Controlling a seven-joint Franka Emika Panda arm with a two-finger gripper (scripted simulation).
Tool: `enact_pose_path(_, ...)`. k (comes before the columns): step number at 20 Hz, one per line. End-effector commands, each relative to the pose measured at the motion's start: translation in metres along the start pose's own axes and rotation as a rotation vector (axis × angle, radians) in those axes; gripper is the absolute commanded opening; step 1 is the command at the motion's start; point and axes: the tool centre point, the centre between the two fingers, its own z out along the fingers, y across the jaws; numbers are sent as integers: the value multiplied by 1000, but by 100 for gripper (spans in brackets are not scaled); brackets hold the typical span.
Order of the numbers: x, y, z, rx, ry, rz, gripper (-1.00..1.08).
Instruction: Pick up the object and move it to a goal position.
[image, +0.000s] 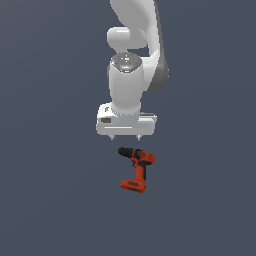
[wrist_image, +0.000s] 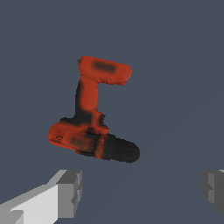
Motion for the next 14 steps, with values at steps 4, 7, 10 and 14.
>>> enact_pose_path(4,0,0,0,-5,0,-8,108)
enact_pose_path(7,0,-1,0,-15,1,-22,108)
enact_pose_path(10,0,-1,0,-16,1,-23,108)
enact_pose_path(14,0,0,2,-17,1,-39,108)
